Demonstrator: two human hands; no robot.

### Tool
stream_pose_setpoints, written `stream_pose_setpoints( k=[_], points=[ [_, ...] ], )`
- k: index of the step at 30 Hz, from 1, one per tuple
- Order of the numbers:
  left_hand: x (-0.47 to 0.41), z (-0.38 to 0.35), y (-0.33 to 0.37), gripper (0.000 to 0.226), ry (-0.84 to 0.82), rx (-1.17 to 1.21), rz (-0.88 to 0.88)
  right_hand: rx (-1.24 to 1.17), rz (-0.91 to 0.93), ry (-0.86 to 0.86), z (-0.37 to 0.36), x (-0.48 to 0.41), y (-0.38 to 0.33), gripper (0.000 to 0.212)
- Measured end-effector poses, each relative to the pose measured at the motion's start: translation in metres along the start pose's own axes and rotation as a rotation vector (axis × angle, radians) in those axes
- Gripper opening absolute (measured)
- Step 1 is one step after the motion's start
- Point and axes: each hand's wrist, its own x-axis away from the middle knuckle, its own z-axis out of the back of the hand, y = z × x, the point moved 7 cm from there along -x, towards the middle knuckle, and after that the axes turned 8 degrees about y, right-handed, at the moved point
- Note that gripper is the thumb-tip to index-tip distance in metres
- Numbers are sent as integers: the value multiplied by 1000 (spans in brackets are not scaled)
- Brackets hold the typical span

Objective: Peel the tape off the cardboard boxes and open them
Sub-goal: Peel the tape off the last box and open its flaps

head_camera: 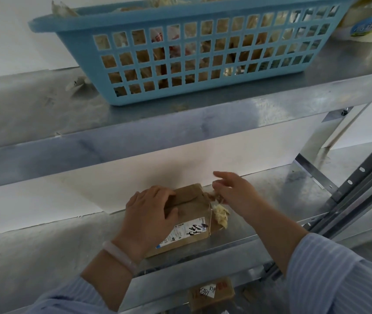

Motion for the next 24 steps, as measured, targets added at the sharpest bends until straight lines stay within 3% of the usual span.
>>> stream_pose_setpoints(
  k=[5, 8, 12, 18, 24],
  points=[
    [2, -7, -2, 45, 105, -83, -44, 80, -95, -257, -35, 4, 0, 30],
    [3, -4, -2, 48, 134, -98, -63, 97, 3, -198, -38, -1, -6, 24],
    [4, -4, 0, 48, 167, -109, -61, 424, 245, -21, -26, -3, -31, 25],
    [5, -3, -2, 48, 193, -85, -55, 1071, 538, -73, -40, 4, -79, 15],
    [2, -5, -3, 48, 188, -90, -35, 1185, 576, -131, -55, 11, -93, 11]
  ],
)
